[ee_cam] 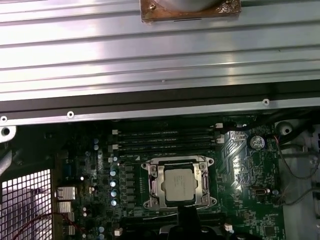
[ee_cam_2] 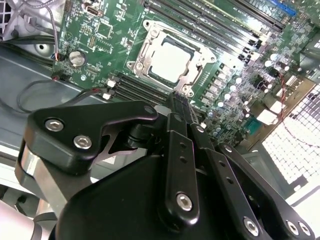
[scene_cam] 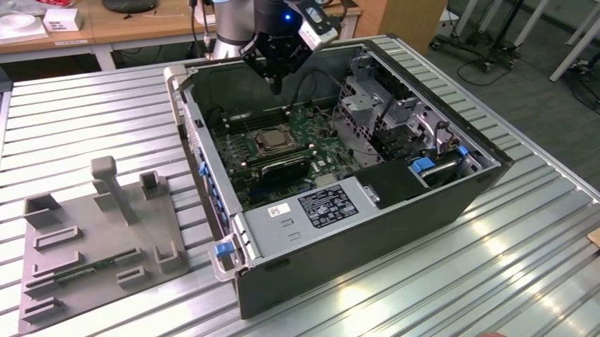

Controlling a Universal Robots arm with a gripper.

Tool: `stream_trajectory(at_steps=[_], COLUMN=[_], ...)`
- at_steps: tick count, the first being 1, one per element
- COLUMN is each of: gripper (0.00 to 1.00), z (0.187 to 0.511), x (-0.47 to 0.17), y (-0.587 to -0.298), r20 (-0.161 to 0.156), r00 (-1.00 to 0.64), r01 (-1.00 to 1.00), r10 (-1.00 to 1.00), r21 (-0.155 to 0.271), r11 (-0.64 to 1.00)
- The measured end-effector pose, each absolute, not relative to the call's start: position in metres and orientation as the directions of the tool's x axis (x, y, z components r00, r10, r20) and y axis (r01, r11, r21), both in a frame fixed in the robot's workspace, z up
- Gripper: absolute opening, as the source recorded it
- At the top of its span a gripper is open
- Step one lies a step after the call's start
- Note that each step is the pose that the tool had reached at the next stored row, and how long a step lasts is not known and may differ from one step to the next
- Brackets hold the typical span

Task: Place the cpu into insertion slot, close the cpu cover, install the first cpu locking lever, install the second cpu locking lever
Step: 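Close the cpu cover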

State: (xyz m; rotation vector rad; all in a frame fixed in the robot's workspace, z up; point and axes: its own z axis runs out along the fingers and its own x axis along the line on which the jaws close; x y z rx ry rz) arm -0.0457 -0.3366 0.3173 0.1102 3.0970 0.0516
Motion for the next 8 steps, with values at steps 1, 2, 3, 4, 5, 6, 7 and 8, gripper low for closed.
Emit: stream_trajectory(at_steps=[1,2,3,4,5,6,7,8], gripper=[0.1,0.1,0.1,0.1,0.1,0.1,0.1,0.1], z=[0.3171,0.3169,0.3167,0.3166,0.3165,0.3161,0.3151,0.3137], x=[-0.0458,-0.0458,-0.0458,-0.0458,-0.0458,-0.0457,-0.0458,-0.0458], y=[-0.3377,-0.3388,-0.3396,-0.3398,-0.3398,-0.3398,-0.3398,-0.3398], r20=[-0.041,-0.041,-0.041,-0.041,-0.041,-0.041,-0.041,-0.041], r00=[-0.997,-0.997,-0.997,-0.997,-0.997,-0.997,-0.997,-0.997], r01=[0.07,0.07,0.07,0.07,0.07,0.07,0.07,0.07], r10=[0.072,0.072,0.072,0.072,0.072,0.072,0.072,0.072], r21=[0.035,0.035,0.035,0.035,0.035,0.035,0.035,0.035], r11=[0.997,0.997,0.997,0.997,0.997,0.997,0.997,0.997])
